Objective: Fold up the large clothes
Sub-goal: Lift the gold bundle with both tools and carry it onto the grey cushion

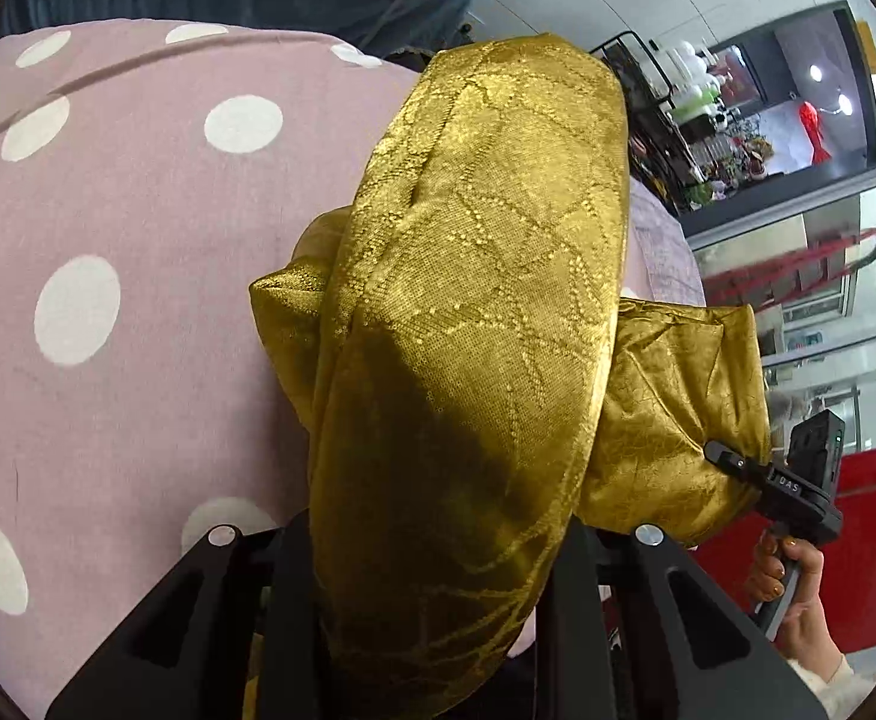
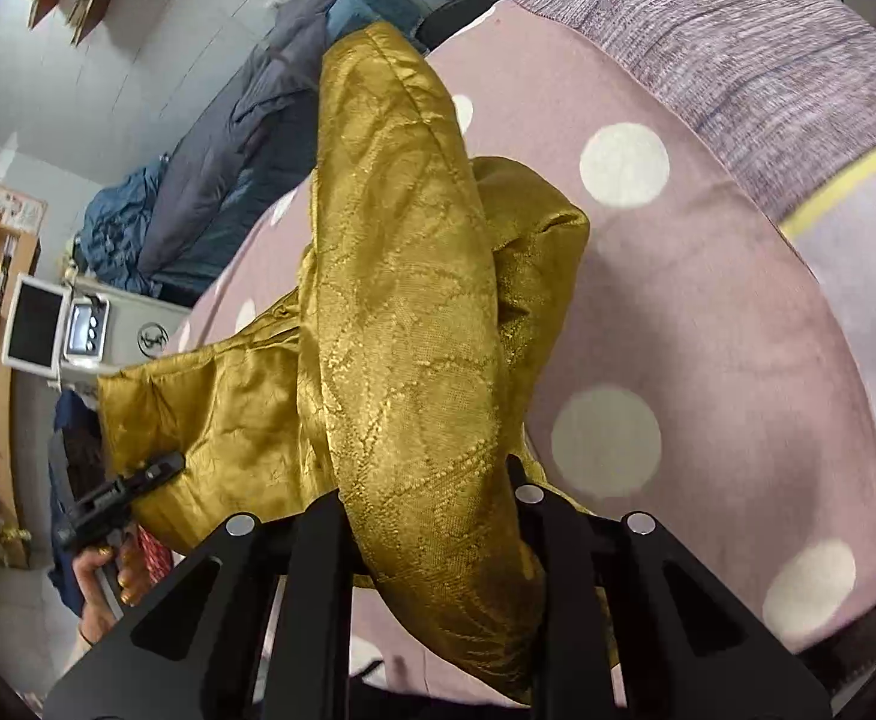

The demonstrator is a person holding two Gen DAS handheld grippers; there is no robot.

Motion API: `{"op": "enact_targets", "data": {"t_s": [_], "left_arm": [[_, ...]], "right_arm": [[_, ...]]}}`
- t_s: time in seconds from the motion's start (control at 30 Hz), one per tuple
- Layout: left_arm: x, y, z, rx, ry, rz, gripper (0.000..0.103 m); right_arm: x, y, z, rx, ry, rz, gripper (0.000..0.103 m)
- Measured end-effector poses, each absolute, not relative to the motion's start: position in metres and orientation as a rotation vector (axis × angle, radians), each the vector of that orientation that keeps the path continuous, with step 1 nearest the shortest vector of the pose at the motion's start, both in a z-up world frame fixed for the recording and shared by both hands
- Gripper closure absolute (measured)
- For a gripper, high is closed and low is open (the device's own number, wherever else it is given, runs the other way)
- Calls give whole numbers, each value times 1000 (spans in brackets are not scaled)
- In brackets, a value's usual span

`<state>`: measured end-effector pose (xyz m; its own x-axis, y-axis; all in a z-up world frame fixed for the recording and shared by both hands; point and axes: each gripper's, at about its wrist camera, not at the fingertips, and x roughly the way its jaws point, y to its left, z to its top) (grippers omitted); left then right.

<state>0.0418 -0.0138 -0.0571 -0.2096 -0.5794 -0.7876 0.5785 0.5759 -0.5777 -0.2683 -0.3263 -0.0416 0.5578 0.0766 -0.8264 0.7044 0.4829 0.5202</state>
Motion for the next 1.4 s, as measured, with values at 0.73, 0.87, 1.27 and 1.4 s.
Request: {"op": "enact_targets", "data": {"t_s": [0.73,0.87,1.27,1.4], "left_arm": [[27,-186,57,175,1148,-1236,82],[9,-279,78,202,1098,-1335,82],[-112,-605,23,550,1070,-1522,82],[-135,-656,-29,725,1055,-1416,59]], "right_arm": [[-323,-332,31,962,743,-476,88],[-357,-387,61,947,628,-550,88],[-558,-512,48,1169,291,-1001,88],[-602,-511,-15,1373,322,-1121,88]]}}
